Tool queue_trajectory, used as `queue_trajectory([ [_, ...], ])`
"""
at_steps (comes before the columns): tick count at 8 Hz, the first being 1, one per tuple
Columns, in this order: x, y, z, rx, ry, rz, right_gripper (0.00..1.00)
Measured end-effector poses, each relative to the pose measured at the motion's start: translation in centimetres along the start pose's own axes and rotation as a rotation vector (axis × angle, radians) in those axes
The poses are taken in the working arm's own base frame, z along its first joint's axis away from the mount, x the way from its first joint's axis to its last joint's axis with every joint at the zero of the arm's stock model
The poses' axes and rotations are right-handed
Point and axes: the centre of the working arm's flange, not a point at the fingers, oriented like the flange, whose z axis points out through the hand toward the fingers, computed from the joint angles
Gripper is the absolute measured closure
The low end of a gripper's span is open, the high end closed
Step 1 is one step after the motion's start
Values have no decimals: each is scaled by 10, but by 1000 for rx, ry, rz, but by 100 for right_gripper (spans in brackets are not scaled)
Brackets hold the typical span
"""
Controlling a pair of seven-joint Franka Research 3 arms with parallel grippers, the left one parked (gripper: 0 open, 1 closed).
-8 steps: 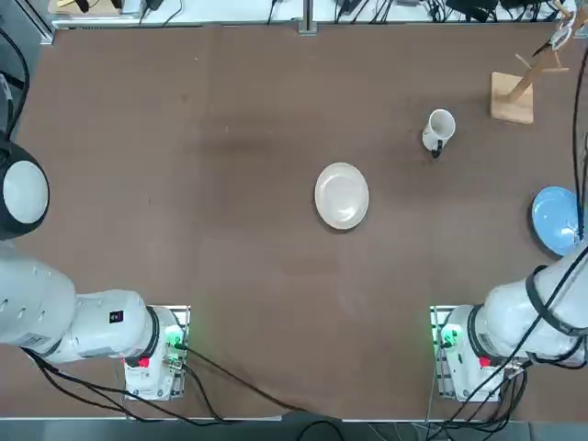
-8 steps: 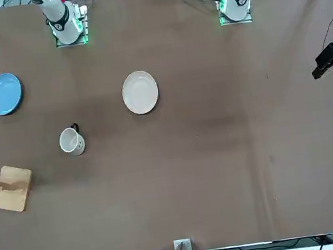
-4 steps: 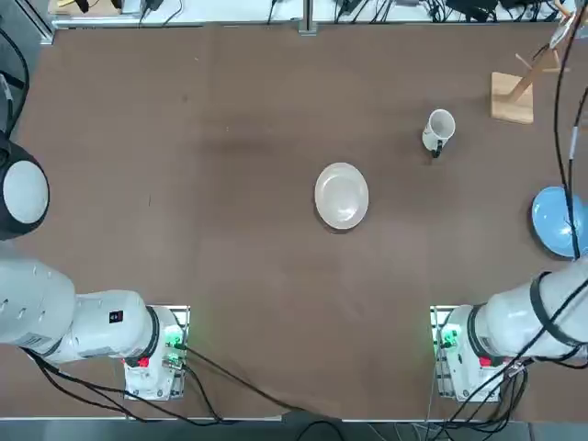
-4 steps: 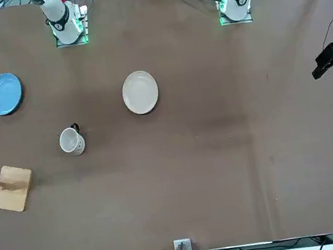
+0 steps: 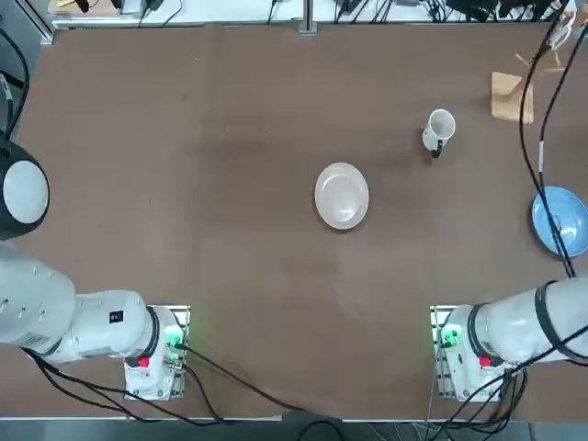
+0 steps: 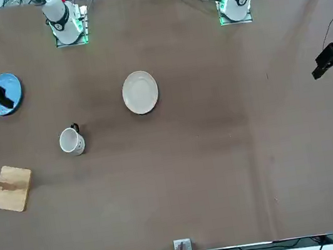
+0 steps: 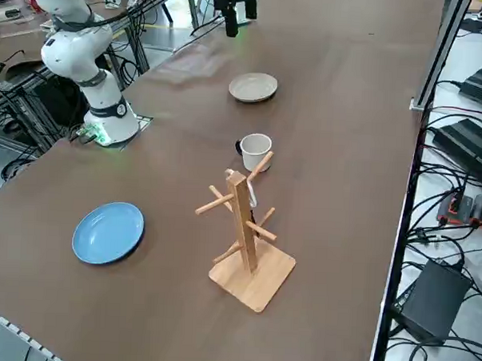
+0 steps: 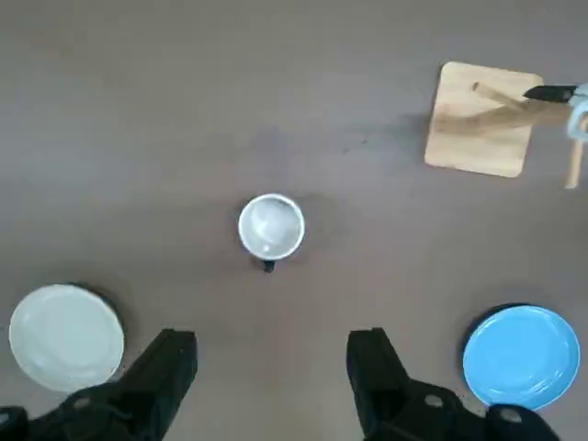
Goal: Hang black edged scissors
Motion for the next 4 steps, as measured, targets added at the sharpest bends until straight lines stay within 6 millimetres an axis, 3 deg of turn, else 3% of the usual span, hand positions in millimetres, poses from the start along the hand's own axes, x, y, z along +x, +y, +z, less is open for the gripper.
queue_trajectory([
  [4, -12, -28, 1, 4, -6, -54, 0],
])
